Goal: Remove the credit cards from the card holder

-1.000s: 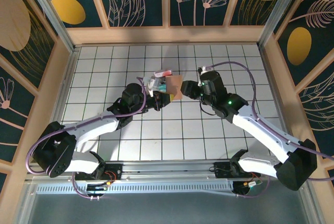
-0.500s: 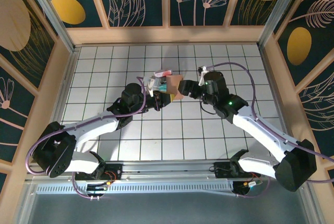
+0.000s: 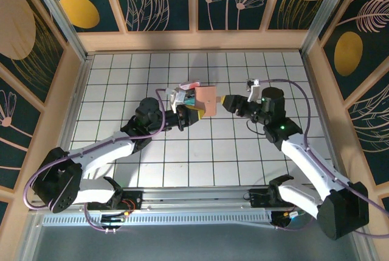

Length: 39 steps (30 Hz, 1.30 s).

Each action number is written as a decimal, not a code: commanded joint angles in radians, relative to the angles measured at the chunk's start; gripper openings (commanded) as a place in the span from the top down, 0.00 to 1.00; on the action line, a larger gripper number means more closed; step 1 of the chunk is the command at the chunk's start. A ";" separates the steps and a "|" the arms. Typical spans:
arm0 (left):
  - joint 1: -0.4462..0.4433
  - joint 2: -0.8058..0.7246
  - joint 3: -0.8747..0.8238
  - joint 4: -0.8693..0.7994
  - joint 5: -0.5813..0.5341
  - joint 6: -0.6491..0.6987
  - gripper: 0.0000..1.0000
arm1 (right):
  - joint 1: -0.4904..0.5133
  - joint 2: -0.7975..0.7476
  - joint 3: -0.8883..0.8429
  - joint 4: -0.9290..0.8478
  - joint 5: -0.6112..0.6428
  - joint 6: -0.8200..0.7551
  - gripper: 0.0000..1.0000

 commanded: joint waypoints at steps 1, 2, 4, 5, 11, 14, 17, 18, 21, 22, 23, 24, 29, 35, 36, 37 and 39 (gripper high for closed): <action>-0.006 -0.029 -0.007 0.146 0.105 0.000 1.00 | -0.066 -0.053 -0.046 0.172 -0.263 0.017 0.47; -0.005 -0.025 -0.003 0.157 0.124 -0.007 1.00 | -0.082 -0.065 -0.063 0.207 -0.305 0.026 0.47; -0.005 -0.015 0.005 0.184 0.170 -0.017 1.00 | -0.099 -0.082 -0.085 0.260 -0.362 0.035 0.48; -0.006 -0.010 0.009 0.199 0.191 -0.026 1.00 | -0.104 -0.089 -0.092 0.284 -0.386 0.039 0.48; -0.005 0.002 0.024 0.247 0.244 -0.041 1.00 | -0.103 -0.083 -0.107 0.358 -0.464 0.044 0.49; -0.005 0.010 0.027 0.283 0.256 -0.050 1.00 | -0.103 -0.074 -0.107 0.383 -0.491 0.045 0.51; -0.004 0.025 0.034 0.285 0.252 -0.050 1.00 | -0.103 -0.073 -0.113 0.407 -0.513 0.046 0.52; -0.005 0.030 0.034 0.289 0.246 -0.050 1.00 | -0.103 -0.076 -0.117 0.421 -0.520 0.049 0.52; -0.005 0.048 0.036 0.307 0.240 -0.060 1.00 | -0.103 -0.086 -0.128 0.453 -0.531 0.057 0.52; -0.005 0.057 0.038 0.319 0.247 -0.066 1.00 | -0.103 -0.090 -0.131 0.465 -0.538 0.060 0.52; -0.005 0.065 0.039 0.332 0.251 -0.075 1.00 | -0.103 -0.090 -0.133 0.475 -0.544 0.064 0.54; -0.005 0.068 0.038 0.344 0.254 -0.081 1.00 | -0.103 -0.090 -0.133 0.479 -0.547 0.066 0.55; -0.005 0.079 0.040 0.379 0.293 -0.099 1.00 | -0.103 -0.079 -0.131 0.470 -0.531 0.069 0.66; -0.005 0.068 0.035 0.403 0.326 -0.100 1.00 | -0.102 -0.073 -0.151 0.542 -0.541 0.109 0.82; -0.004 0.067 0.033 0.409 0.328 -0.101 1.00 | -0.101 -0.073 -0.151 0.542 -0.540 0.111 0.84; -0.005 0.066 0.031 0.415 0.331 -0.104 1.00 | -0.102 -0.073 -0.151 0.540 -0.540 0.111 0.86; -0.005 0.066 0.030 0.420 0.333 -0.105 1.00 | -0.101 -0.070 -0.151 0.542 -0.541 0.112 0.88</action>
